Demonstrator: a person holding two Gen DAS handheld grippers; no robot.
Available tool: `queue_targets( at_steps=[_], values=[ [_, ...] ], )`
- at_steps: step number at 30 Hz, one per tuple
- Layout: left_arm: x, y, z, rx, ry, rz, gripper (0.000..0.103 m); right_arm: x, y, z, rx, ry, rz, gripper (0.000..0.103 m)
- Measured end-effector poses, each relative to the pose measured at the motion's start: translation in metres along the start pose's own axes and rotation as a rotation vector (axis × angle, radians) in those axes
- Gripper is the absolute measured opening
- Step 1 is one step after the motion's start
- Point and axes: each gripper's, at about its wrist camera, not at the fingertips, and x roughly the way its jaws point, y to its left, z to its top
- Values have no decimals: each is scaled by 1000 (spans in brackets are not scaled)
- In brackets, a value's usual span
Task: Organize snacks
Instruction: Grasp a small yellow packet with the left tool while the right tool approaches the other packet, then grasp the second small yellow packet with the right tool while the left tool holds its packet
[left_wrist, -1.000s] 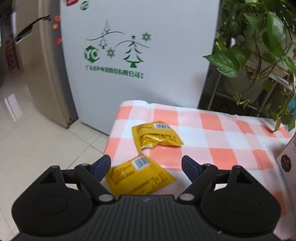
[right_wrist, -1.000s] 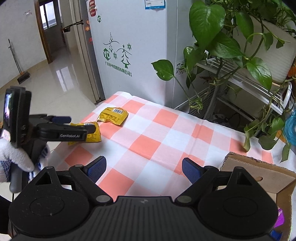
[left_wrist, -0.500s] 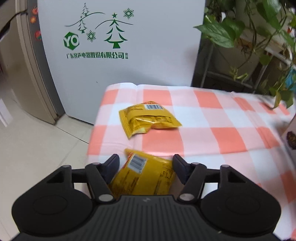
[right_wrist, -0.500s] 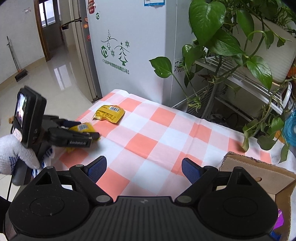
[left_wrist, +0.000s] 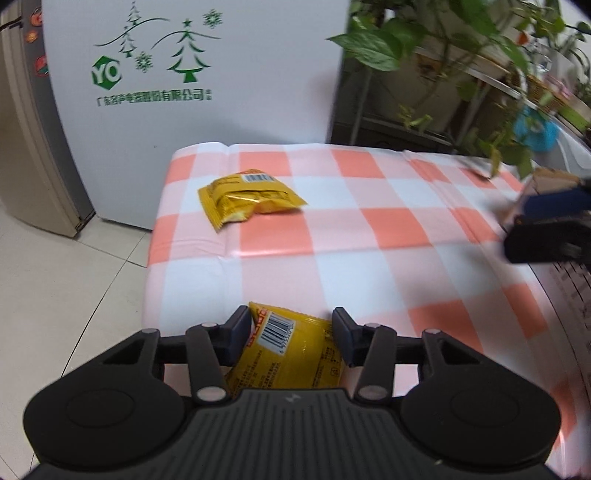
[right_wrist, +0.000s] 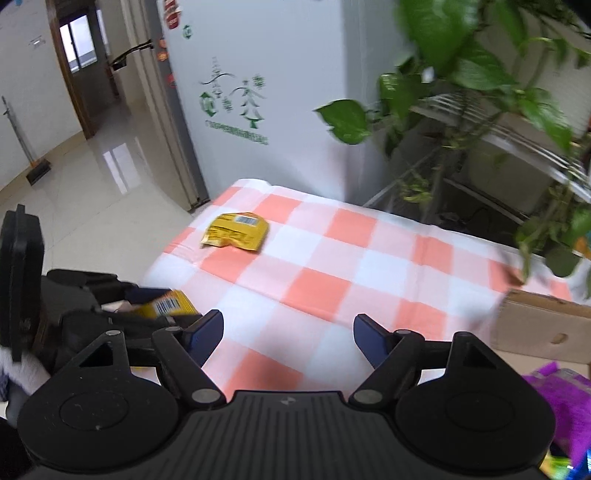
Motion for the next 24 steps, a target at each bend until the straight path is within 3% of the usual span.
queue_targets(
  at_steps=[5,12,24],
  values=[
    [-6,-2,-9,9,-18,-41,50,38,18,10,28,10,76,83],
    [-11,7,-10,-34,-8,-97,51,87,27,34,38,1,78,84],
    [-19,13,-14,24,-22,-87,58,147,43,66,-37,-4,106,91]
  ],
)
